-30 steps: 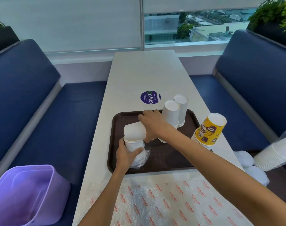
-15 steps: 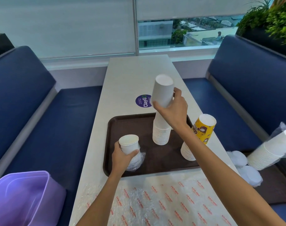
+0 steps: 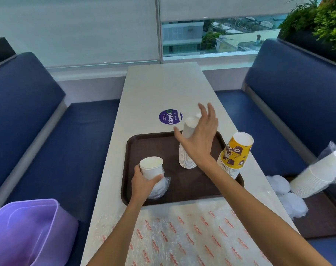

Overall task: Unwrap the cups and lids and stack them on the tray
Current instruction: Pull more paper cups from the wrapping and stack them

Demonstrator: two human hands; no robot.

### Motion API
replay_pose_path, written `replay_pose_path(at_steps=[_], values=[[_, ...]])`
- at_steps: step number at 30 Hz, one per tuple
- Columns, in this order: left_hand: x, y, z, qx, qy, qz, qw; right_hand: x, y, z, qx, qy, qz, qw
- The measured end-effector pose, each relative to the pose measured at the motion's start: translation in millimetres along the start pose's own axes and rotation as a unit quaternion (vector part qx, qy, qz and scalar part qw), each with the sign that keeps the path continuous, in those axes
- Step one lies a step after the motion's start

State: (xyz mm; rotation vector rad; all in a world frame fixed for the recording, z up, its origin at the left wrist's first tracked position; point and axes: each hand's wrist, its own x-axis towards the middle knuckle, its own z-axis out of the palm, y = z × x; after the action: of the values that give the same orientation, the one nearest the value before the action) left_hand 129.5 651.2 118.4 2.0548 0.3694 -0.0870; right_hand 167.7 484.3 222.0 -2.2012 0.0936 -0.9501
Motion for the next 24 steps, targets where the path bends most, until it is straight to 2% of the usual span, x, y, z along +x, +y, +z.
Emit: replay_pose_path(at_steps=[2,5,9,13,16,18,24], values=[[-1,0,0,-0.005,0.002,0.005,1.0,-5,-11,5,0.044,-0.025,-0.064,0.997],[-3,-1,0,-0.01,0.005,0.012,1.0,-15,-20,15,0.092,-0.153,-0.102,0.979],[-4,-1,0,0.002,0.002,0.007,1.0,-27,-18,35,0.049,-0.392,-0.05,0.917],[-4,0,3,0.004,0.006,-0.01,1.0,-36,-8,56,0.01,-0.515,0.017,0.857],[-2,-2,2,0.0,0.0,-0.026,1.0,-37,-3,67,-0.003,-0.568,0.049,0.822],[-3,-7,-1,-0.035,-0.004,-0.018,0.999,-37,-3,72,-0.009,-0.578,0.053,0.814],[0,-2,0,-0.04,0.014,-0.01,0.999,-29,-9,76,-0.018,-0.549,0.057,0.834]])
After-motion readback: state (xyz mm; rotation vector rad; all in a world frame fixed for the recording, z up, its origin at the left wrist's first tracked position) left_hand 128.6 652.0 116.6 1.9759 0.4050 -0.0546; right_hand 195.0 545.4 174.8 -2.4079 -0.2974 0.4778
